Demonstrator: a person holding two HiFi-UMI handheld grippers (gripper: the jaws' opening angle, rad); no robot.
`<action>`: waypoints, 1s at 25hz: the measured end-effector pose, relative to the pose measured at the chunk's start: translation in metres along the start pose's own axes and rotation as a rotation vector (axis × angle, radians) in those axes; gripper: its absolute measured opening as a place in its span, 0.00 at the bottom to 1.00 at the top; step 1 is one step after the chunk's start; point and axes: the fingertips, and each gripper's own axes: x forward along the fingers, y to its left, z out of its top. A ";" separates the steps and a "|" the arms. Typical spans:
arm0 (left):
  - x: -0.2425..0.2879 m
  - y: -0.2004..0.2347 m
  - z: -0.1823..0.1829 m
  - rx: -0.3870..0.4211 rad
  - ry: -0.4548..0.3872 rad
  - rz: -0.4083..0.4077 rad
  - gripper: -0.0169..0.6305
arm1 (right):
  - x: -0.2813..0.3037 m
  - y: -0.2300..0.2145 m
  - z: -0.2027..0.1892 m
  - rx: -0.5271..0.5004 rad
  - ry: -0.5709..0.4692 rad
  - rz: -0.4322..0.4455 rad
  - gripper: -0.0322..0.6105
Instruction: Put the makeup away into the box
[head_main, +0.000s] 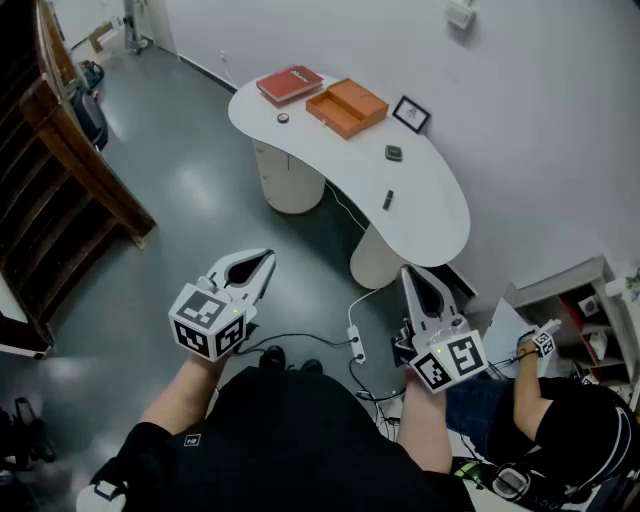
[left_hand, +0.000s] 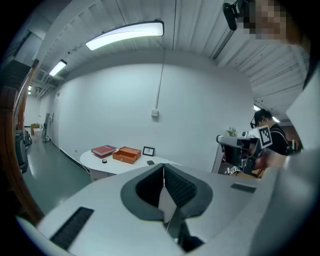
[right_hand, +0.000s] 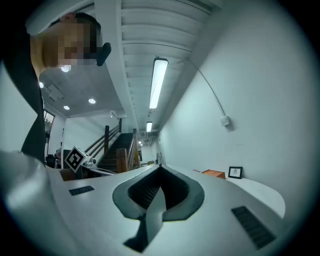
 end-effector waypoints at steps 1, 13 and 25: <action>0.001 -0.002 0.001 0.002 -0.003 0.003 0.05 | -0.003 -0.002 0.000 0.001 -0.001 -0.002 0.10; 0.006 -0.014 0.003 0.000 -0.047 0.058 0.05 | -0.022 -0.020 -0.002 0.017 0.003 -0.004 0.10; 0.063 0.046 0.005 -0.034 -0.043 0.032 0.05 | 0.041 -0.059 -0.016 0.072 0.032 -0.003 0.11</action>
